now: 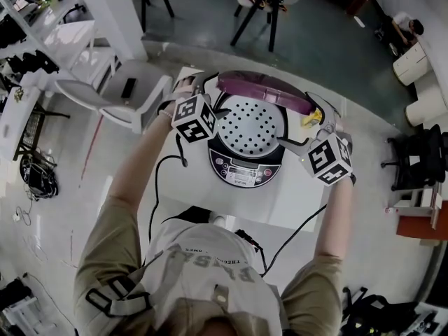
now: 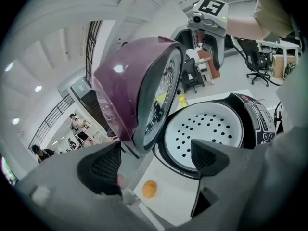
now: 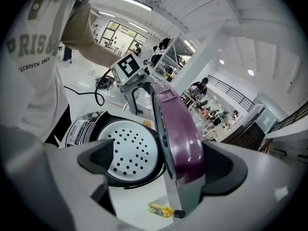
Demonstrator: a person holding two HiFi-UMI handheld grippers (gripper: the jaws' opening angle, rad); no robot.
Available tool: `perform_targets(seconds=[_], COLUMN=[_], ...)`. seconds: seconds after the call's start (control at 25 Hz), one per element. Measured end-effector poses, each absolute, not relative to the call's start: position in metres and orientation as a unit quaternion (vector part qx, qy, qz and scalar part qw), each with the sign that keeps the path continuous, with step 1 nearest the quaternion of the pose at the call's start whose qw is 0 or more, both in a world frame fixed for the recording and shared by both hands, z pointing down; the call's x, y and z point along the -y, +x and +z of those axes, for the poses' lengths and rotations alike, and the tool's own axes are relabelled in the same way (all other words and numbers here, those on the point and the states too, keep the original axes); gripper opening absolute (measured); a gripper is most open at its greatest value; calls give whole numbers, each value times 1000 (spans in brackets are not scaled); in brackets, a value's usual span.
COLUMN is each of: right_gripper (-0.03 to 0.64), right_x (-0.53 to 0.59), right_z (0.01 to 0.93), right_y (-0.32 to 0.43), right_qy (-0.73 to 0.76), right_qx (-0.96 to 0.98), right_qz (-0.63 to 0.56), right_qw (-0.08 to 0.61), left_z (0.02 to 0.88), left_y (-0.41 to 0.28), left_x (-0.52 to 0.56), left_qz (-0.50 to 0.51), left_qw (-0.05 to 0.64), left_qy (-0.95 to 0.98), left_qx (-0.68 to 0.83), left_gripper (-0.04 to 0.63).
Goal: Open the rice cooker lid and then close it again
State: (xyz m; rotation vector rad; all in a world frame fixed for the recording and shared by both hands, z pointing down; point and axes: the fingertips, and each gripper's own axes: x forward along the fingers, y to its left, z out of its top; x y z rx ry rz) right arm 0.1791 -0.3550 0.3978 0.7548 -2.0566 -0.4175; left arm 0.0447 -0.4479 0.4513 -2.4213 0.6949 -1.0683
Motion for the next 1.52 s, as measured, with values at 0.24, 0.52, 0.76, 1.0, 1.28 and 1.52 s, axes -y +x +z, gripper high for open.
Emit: perform_targets(seconds=[0.24, 0.52, 0.76, 1.0, 1.28, 1.52], right_gripper=[551, 552, 552, 552, 552, 552], right_x=[342, 326, 312, 296, 278, 259], right_z=[406, 418, 427, 441, 455, 472], right_y=[177, 174, 173, 173, 170, 170], right_qy=[297, 283, 268, 239, 208, 180], right_qx=[831, 832, 834, 838, 847, 853], right_qz=[-162, -154, -149, -146, -135, -111], right_qw=[442, 451, 459, 468, 470, 477], left_z=[431, 412, 423, 438, 457, 480], left_y=[22, 37, 43, 39, 33, 25], left_x=[427, 379, 363, 350, 334, 318], left_qz=[-386, -379, -404, -432, -467, -504], left_qw=[239, 276, 284, 281, 279, 281], left_qy=[-853, -859, -848, -838, -825, -807], left_qx=[-256, -204, -191, -180, -154, -125], left_gripper=[466, 480, 480, 480, 480, 482])
